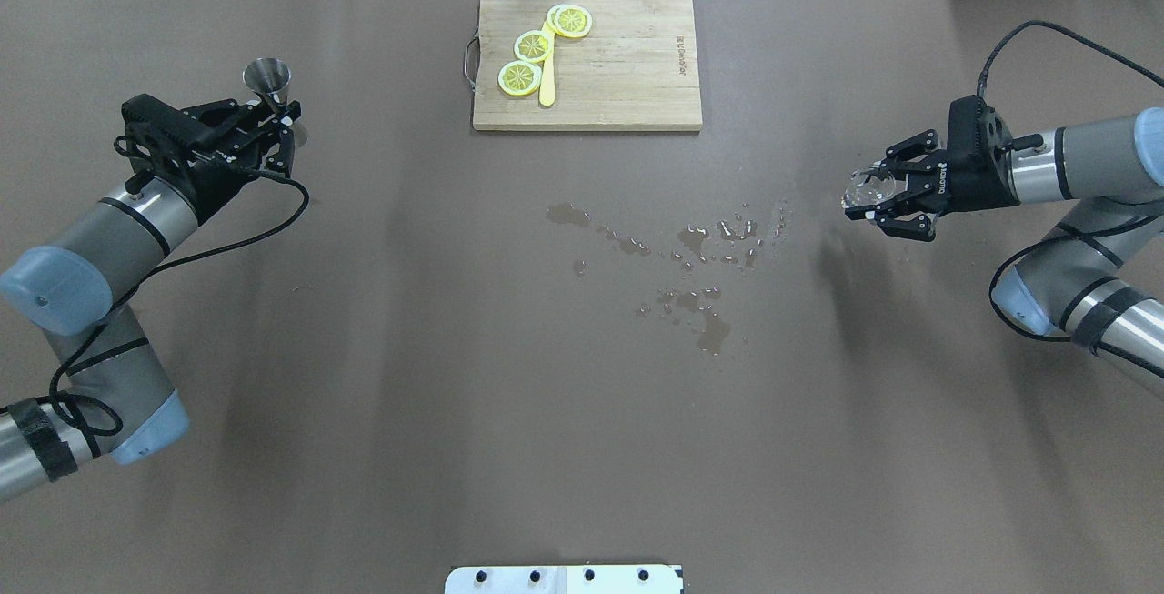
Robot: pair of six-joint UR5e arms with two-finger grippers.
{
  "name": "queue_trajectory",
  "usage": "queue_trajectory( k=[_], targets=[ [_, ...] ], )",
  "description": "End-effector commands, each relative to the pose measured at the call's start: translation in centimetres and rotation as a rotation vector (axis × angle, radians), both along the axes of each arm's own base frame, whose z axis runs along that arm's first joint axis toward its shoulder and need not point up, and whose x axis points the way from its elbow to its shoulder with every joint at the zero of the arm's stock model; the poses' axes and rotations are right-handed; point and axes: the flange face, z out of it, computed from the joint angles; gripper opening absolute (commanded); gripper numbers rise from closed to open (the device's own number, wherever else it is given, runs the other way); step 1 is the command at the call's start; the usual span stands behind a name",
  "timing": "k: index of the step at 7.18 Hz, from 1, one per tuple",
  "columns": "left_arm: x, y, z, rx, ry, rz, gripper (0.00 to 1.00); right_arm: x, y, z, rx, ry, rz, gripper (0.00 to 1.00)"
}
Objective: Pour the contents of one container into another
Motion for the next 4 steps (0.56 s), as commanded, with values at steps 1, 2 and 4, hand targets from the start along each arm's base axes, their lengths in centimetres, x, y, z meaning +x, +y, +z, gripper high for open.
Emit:
queue_trajectory(
  k=[1,2,4],
  targets=[
    [-0.9,-0.4,2.5,-0.082,0.013,-0.075,0.00,-1.7,0.8,0.4,-0.007,0.006,-0.028,0.00],
    [-0.7,0.4,3.7,-0.108,0.018,-0.133,0.00,-2.0,1.0,0.5,-0.007,0.007,-0.035,0.00],
    [0.4,1.2,4.0,-0.171,0.074,-0.244,0.00,-2.3,1.3,0.6,-0.008,0.008,-0.042,0.00]
  ],
)
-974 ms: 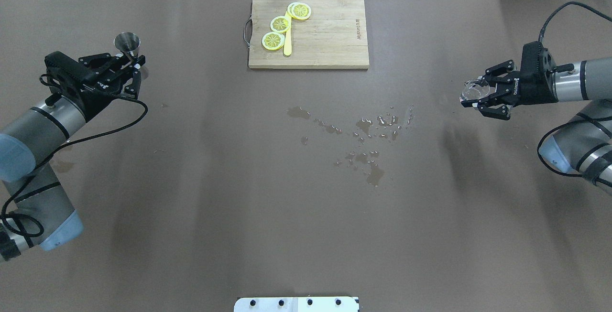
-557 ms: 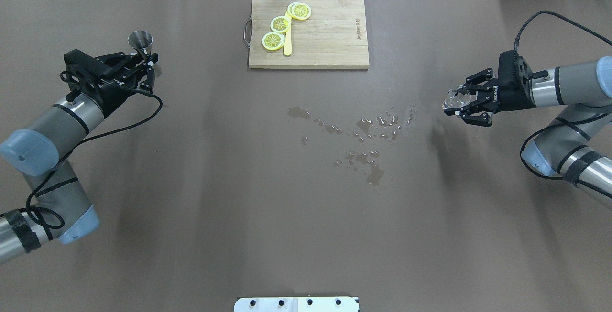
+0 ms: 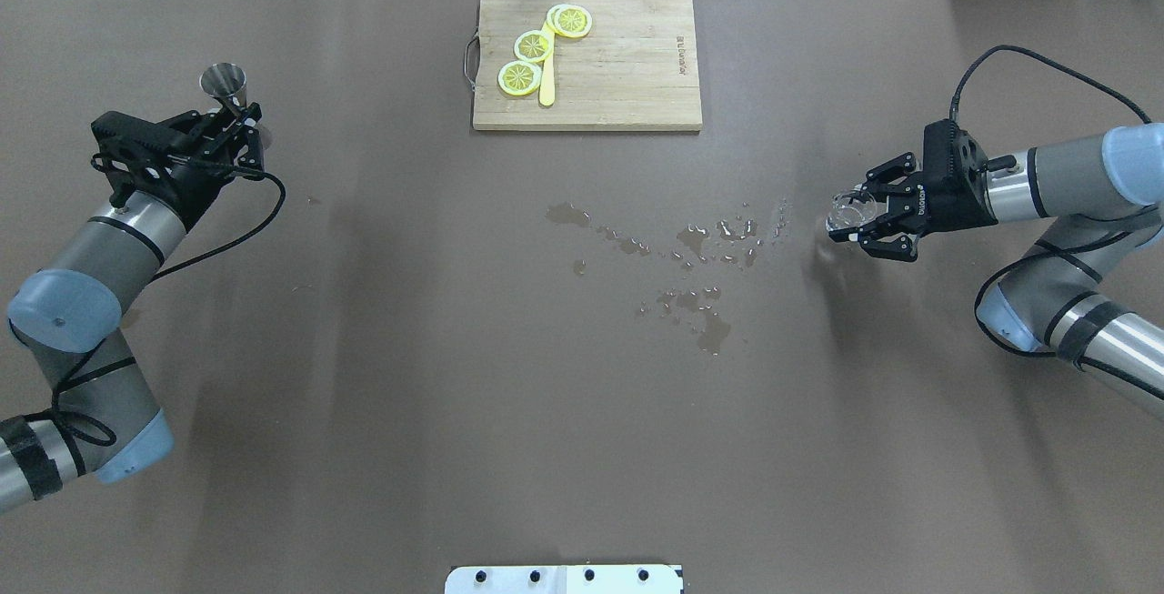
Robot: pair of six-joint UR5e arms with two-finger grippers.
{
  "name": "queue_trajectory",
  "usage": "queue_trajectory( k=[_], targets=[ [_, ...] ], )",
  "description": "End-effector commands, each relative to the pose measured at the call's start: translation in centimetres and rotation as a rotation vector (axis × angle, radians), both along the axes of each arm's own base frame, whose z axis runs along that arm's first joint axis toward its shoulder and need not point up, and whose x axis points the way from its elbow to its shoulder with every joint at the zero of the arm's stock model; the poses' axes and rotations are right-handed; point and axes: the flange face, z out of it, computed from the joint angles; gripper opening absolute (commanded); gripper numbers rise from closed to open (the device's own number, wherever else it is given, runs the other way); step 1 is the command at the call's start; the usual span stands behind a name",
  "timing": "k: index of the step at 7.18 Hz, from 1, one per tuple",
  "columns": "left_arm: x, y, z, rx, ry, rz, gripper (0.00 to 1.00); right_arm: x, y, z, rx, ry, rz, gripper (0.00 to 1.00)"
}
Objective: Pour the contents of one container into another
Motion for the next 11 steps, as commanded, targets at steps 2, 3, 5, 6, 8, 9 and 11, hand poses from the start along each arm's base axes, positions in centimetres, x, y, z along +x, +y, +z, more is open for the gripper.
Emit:
queue_trajectory(
  k=[2,3,5,6,8,9,11],
  targets=[
    [2.1,1.0,0.8,-0.121,0.067,-0.188,0.00,-0.4,0.4,0.4,0.000,0.006,-0.012,0.00],
    [2.2,0.9,0.8,-0.133,0.076,-0.199,0.00,-0.9,0.1,0.6,0.005,0.002,-0.014,0.00],
    [2.5,0.7,1.8,-0.186,0.117,-0.304,0.00,-1.3,-0.4,0.4,0.005,0.002,-0.011,0.00],
    [3.5,1.5,1.8,-0.193,0.148,-0.308,0.00,-1.7,-0.9,0.0,0.007,0.000,-0.011,0.00],
    [4.7,2.4,2.4,-0.202,0.148,-0.300,0.00,-1.9,-1.2,-0.2,0.009,0.000,-0.005,0.00],
    [5.2,2.8,2.7,-0.205,0.130,-0.326,0.00,-2.0,-1.3,-0.3,0.007,-0.001,-0.006,0.00],
    [6.4,2.9,4.0,-0.243,0.095,-0.397,0.00,-2.1,-1.5,-0.6,0.008,-0.004,-0.005,0.00]
  ],
)
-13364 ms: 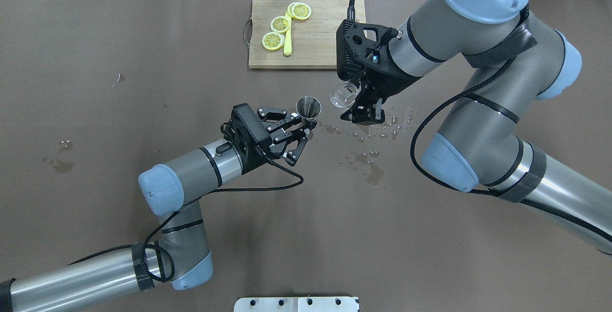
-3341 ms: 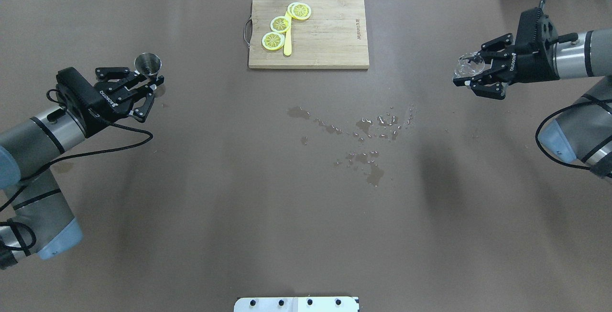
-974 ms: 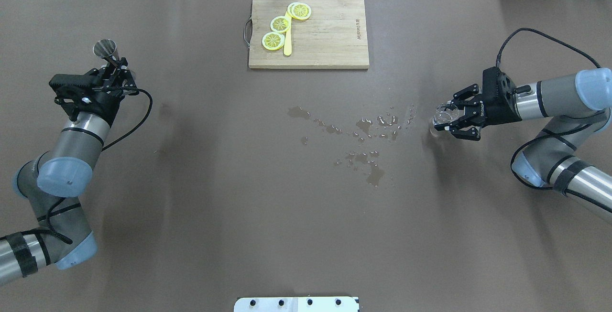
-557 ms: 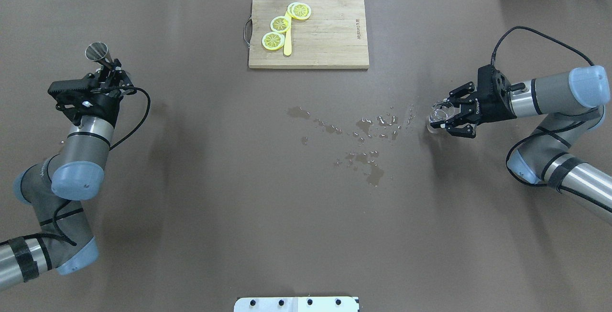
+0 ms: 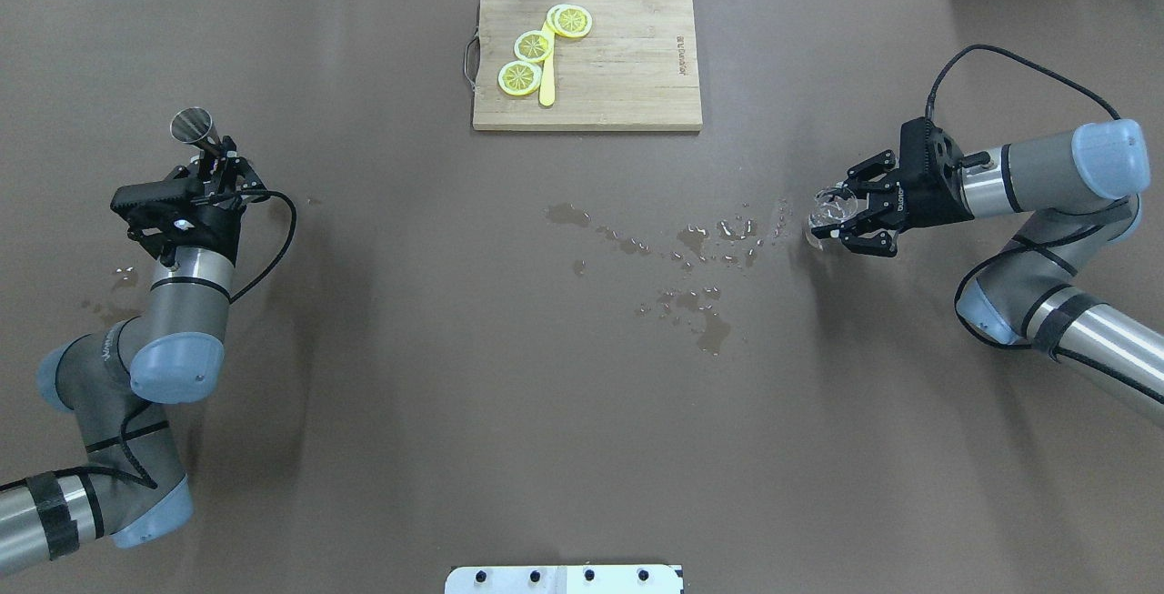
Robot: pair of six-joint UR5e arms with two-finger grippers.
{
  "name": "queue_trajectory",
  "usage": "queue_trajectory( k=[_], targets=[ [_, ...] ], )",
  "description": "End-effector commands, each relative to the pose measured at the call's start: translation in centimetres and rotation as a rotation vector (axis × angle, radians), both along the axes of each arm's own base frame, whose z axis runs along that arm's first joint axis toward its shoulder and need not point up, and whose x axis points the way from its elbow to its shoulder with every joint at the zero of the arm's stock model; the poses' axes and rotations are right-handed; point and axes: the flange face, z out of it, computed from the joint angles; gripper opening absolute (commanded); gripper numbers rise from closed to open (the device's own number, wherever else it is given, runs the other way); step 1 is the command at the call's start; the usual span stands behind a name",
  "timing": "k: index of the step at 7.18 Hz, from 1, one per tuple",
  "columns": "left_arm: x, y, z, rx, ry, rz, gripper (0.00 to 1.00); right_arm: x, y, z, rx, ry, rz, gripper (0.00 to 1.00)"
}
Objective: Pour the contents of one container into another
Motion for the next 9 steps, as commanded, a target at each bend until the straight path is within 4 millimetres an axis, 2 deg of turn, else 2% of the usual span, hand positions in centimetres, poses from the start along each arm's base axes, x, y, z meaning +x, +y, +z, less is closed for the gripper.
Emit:
queue_trajectory(
  k=[1,5,7,8,9],
  targets=[
    [0.9,0.2,1.1,-0.033,-0.028,-0.059,0.00,-0.3,-0.3,-0.5,0.002,-0.003,0.009,0.00],
    [1.2,0.3,1.4,-0.040,-0.027,-0.070,0.00,-1.3,-0.6,-0.4,-0.006,0.004,0.015,0.00],
    [1.7,0.7,1.6,-0.039,-0.033,-0.065,0.00,-1.3,-0.6,-0.4,0.000,0.004,0.019,0.37],
    [1.8,0.7,2.2,-0.044,-0.044,-0.063,0.00,-1.3,-0.6,-0.4,0.000,0.004,0.019,0.47],
    [2.1,1.1,2.3,-0.043,-0.046,-0.057,0.00,-1.3,-0.6,-0.3,-0.001,0.005,0.019,0.52]
  ],
)
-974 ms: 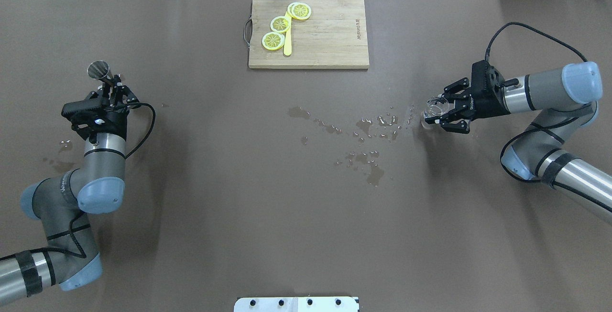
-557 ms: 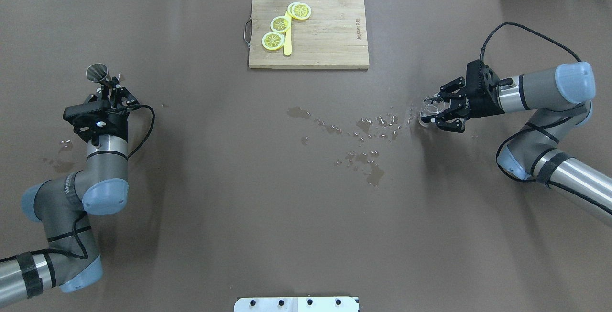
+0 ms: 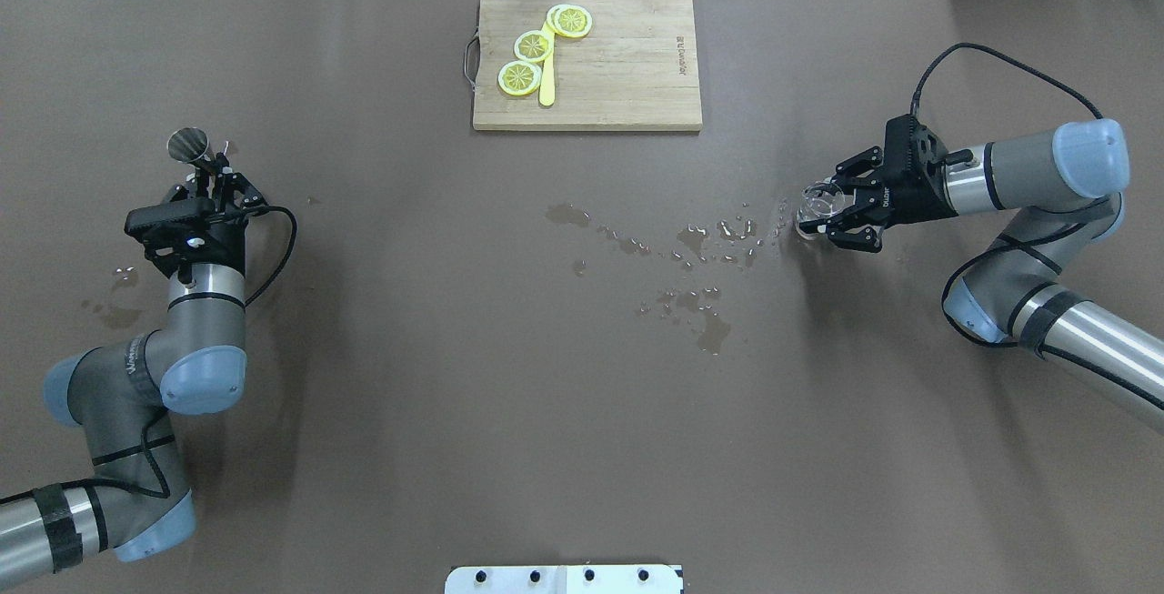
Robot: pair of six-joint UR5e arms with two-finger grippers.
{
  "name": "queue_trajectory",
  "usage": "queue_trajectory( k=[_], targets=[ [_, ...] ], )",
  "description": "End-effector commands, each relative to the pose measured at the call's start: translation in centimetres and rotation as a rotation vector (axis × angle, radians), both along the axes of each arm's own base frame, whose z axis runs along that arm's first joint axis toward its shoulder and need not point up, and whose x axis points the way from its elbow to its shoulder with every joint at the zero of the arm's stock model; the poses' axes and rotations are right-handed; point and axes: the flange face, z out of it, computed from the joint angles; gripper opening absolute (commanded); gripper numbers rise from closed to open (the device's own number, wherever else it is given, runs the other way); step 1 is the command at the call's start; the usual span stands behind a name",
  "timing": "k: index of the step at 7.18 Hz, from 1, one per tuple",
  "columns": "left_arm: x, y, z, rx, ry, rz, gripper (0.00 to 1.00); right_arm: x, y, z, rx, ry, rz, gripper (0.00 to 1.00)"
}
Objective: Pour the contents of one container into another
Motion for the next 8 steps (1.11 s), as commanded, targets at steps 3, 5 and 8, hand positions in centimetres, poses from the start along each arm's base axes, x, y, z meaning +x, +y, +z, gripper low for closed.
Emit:
queue_trajectory(
  k=[3,5,8],
  targets=[
    [0.40,0.28,0.11,-0.001,-0.004,0.008,0.26,-0.14,0.13,0.07,-0.002,0.001,-0.001,0.82],
    [0.32,0.41,-0.12,0.002,0.002,0.010,0.42,-0.14,0.13,0.06,-0.003,0.000,-0.001,0.98],
    [0.26,0.42,-0.28,0.007,0.008,0.007,0.99,-0.13,0.17,-0.09,-0.007,-0.004,-0.002,0.99]
  ],
)
